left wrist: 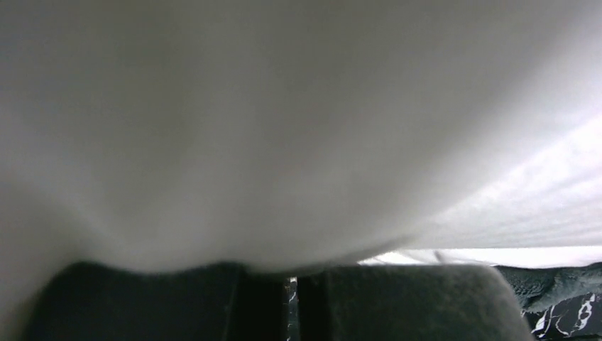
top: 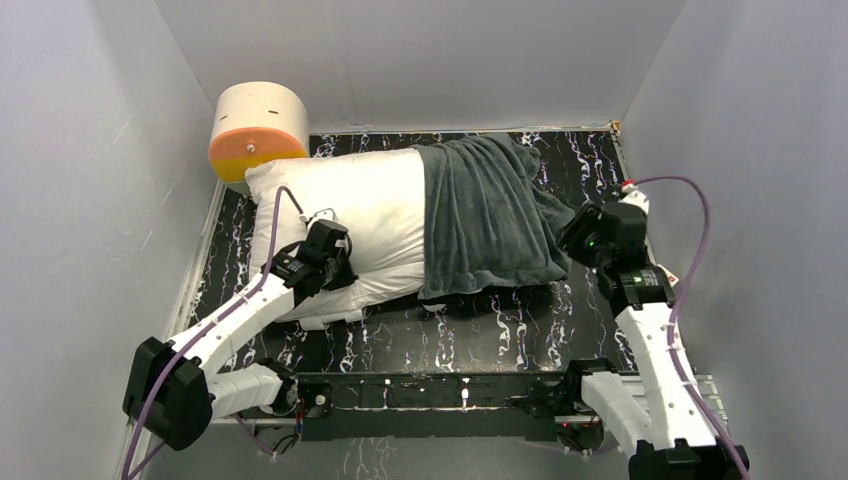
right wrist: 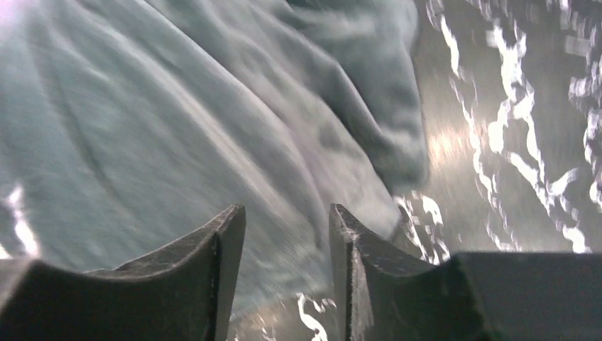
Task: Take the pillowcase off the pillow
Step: Remove the pillow from the pillowcase.
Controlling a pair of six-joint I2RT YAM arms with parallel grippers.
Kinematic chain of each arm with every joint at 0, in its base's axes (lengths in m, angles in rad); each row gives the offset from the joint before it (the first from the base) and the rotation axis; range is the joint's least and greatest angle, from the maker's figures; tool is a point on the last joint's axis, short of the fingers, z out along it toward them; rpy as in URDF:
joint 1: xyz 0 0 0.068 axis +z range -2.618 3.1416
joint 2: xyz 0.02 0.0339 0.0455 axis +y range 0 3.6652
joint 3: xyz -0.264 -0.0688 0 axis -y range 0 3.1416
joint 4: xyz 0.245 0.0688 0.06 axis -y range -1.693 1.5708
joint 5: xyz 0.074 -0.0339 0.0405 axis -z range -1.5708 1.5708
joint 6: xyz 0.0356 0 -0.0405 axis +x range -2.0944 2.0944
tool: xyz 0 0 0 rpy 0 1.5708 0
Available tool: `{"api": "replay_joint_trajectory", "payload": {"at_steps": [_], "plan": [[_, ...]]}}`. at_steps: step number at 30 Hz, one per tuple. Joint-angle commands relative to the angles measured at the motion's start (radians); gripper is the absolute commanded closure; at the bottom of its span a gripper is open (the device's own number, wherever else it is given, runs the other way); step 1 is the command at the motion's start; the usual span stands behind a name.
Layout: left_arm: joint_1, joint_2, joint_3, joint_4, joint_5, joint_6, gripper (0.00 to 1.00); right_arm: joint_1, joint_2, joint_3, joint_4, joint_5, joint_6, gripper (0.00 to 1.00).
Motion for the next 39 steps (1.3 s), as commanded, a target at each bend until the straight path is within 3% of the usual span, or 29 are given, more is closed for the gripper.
{"api": "replay_joint_trajectory", "payload": {"at_steps": [1, 9, 11, 15, 19, 23, 26, 30, 33, 37, 39], "plan": [[0.049, -0.025, -0.045, -0.086, -0.056, 0.081, 1.0, -0.021, -0.008, 0.189, 0.186, -0.134, -0.107, 0.42], [0.048, -0.19, 0.019, -0.059, 0.188, 0.152, 0.97, 0.017, 0.53, 0.449, 0.266, -0.533, -0.121, 0.24], [0.048, -0.234, 0.078, -0.07, 0.185, 0.16, 0.79, 0.073, 0.687, 0.545, 0.227, -0.58, -0.154, 0.23], [0.047, -0.252, 0.235, -0.086, 0.138, 0.198, 0.39, 0.24, 0.864, 0.608, 0.142, -0.407, -0.203, 0.28], [0.048, -0.033, 0.488, -0.176, 0.108, 0.283, 0.22, 0.399, 0.751, 0.311, 0.248, -0.262, -0.143, 0.47], [0.067, 0.151, 0.659, -0.121, 0.004, 0.353, 0.1, 0.508, 0.56, -0.025, 0.397, -0.226, -0.018, 0.54], [0.159, 0.332, 0.797, -0.034, 0.141, 0.392, 0.02, 0.542, 0.459, -0.222, 0.48, -0.232, 0.051, 0.58], [0.197, 0.591, 1.002, -0.165, 0.232, 0.413, 0.02, 0.541, 0.354, -0.343, 0.492, -0.219, 0.084, 0.57], [0.195, 0.617, 0.878, -0.201, 0.239, 0.39, 0.08, 0.541, 0.27, -0.282, 0.382, -0.146, 0.058, 0.5], [0.194, 0.475, 0.509, -0.096, 0.247, 0.344, 0.41, 0.539, 0.132, -0.087, 0.235, 0.01, -0.011, 0.32], [0.193, 0.396, 0.383, -0.062, 0.245, 0.322, 0.68, 0.536, 0.08, 0.011, 0.185, 0.189, -0.042, 0.18]]}}
